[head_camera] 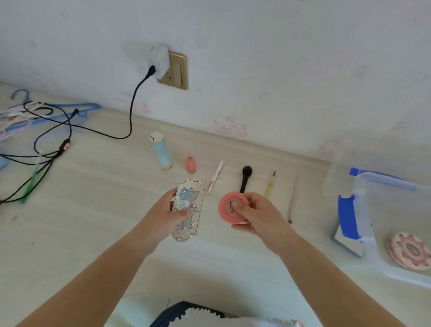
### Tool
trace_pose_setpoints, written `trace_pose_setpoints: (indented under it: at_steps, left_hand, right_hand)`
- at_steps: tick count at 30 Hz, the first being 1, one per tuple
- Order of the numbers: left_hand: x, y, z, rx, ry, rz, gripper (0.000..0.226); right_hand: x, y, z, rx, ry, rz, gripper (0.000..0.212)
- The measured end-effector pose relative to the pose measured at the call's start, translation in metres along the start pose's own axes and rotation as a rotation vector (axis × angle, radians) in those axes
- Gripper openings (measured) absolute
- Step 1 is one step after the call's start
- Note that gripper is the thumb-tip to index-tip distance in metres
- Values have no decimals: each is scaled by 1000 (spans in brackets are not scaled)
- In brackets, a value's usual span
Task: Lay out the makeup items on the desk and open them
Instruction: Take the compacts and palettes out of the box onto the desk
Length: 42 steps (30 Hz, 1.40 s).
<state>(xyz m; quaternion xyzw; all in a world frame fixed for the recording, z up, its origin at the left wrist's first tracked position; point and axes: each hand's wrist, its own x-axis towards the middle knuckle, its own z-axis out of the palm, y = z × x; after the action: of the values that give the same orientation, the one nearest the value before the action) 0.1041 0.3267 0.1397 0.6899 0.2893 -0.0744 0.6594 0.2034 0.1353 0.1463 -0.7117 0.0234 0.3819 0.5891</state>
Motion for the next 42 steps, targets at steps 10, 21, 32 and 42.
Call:
trace_pose_setpoints:
  at_steps: [10, 21, 32, 42]
  left_hand:
    - [49, -54, -65, 189, 119, -168, 41]
    - [79, -52, -70, 383, 171, -118, 36]
    - [93, -72, -80, 616, 206, -115, 55]
    - [85, -66, -74, 624, 246, -57, 42]
  right_hand:
    - [62, 47, 73, -161, 121, 274, 19]
    - [90, 40, 91, -468, 135, 153, 16]
    - [95, 38, 92, -667, 173, 78, 27]
    - [98, 40, 92, -660, 171, 56, 25]
